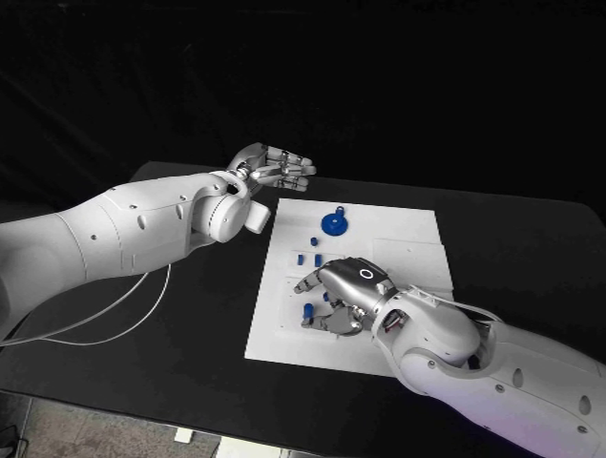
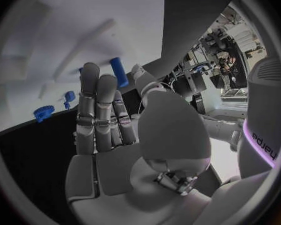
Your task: Assemble the parts on the task board
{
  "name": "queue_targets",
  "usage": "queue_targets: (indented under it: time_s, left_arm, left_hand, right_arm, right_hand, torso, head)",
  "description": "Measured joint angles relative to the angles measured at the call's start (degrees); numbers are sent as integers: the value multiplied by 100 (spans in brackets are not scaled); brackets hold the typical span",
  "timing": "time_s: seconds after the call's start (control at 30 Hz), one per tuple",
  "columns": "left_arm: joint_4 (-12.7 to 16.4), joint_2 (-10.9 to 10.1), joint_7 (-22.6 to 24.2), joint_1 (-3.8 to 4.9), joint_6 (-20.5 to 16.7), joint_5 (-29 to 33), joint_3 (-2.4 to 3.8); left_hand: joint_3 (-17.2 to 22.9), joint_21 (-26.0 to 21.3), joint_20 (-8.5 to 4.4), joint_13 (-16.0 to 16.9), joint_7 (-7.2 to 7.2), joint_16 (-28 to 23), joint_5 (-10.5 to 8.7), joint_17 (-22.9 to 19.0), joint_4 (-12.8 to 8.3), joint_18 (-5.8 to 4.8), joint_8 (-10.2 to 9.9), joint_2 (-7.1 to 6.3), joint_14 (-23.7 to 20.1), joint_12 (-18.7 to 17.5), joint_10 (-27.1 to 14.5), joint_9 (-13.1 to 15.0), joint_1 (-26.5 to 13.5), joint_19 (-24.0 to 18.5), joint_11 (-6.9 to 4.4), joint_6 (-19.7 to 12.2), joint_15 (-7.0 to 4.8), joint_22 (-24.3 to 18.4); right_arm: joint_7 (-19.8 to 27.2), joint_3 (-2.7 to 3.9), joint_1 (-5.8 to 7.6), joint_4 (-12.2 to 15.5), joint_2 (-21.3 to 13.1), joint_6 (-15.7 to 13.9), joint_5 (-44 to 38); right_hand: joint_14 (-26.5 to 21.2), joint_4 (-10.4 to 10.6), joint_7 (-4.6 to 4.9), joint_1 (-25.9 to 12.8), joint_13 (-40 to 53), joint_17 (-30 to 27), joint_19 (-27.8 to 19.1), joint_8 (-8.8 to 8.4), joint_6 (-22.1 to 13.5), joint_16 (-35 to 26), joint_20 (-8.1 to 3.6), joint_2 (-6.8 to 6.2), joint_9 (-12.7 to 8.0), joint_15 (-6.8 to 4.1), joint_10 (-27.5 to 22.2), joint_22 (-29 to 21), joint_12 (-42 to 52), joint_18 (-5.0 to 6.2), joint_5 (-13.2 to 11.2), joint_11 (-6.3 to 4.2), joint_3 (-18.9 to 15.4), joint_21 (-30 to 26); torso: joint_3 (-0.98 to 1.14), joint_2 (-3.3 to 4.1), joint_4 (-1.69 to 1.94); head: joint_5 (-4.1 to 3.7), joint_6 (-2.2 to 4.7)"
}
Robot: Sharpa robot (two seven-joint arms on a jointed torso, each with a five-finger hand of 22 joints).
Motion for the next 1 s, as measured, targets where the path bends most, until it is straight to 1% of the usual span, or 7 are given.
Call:
queue_targets:
  time_s: [0.1,0.2,0.33,0.47,0.63,0.8,1.0]
  left_arm:
    - [0,-4,-1,-2,5,0,0]
    - [6,-16,-3,-3,9,0,0]
    - [16,-50,-5,-5,14,0,-1]
    - [21,-89,-8,-6,24,-2,-6]
    - [50,-144,-31,-7,24,-39,-14]
    - [137,-206,-43,-40,25,-97,-15]
    - [247,-302,-41,-98,32,-139,-20]
  left_hand:
    - [0,0,0,0,0,0,-24,0,0,0,0,0,-14,0,0,0,0,0,0,0,14,-5]
    - [0,0,0,0,9,0,-24,-1,0,0,0,0,-16,0,0,0,0,0,0,-9,16,-7]
    - [0,0,0,0,21,0,-24,5,0,0,0,0,-16,0,0,0,0,0,0,-21,16,-7]
    - [-16,0,0,0,41,0,-24,12,16,0,0,0,-16,0,0,0,0,0,0,-41,16,-14]
    - [-46,23,0,0,20,0,-24,28,47,0,0,0,32,0,280,0,0,0,-93,-63,-32,-14]
    - [-46,23,-12,0,20,0,-24,34,47,0,0,30,108,0,466,0,-30,12,-160,-63,-76,-13]
    - [-165,23,-21,0,20,0,-234,31,165,-89,0,-31,156,0,565,0,-251,21,-176,-62,-72,-13]
  right_arm:
    - [56,21,-3,71,-103,-144,118]
    - [118,129,-7,163,-281,-275,329]
    - [181,400,-6,298,-629,-371,762]
    - [209,689,12,401,-1035,-328,1312]
    - [160,865,72,412,-1535,10,2137]
    - [-83,1067,130,341,-1919,561,2841]
    - [-705,1160,175,283,-2285,1423,3648]
  right_hand:
    - [-1,-74,58,-116,1,92,-7,0,59,104,-54,116,0,-41,398,60,22,-1,23,-78,17,133]
    - [-22,-56,93,-216,10,154,-6,0,119,126,-68,144,0,-62,638,112,22,-2,45,-118,77,175]
    - [-24,243,42,-519,47,195,-7,0,373,125,-134,232,6,-143,1101,158,102,-28,303,-234,-58,177]
    - [-9,588,-41,-708,148,262,-11,-1,535,166,-247,405,11,-233,1530,198,255,-207,606,-382,-188,189]
    - [2,702,-122,-699,1078,390,-8,-5,759,233,-401,458,41,-385,2036,239,1354,-303,622,-627,-381,224]
    - [-95,962,-233,-709,4528,1242,-25,-22,932,823,-459,469,250,-458,896,476,4409,-379,622,-697,-347,418]
    - [-95,1109,-268,-836,5509,1785,-26,-22,985,1012,-459,595,589,-458,1016,575,4920,-379,499,-716,-263,421]
  torso:
    - [-2,0,1]
    - [-3,-2,-3]
    - [-7,-7,-15]
    - [-13,-16,-32]
    - [-18,-32,-60]
    - [-21,-50,-76]
    - [-13,-60,-82]
  head:
    - [-15,18]
    - [-32,34]
    - [-99,53]
    - [-221,83]
    - [-379,114]
    - [-486,137]
    - [-653,158]
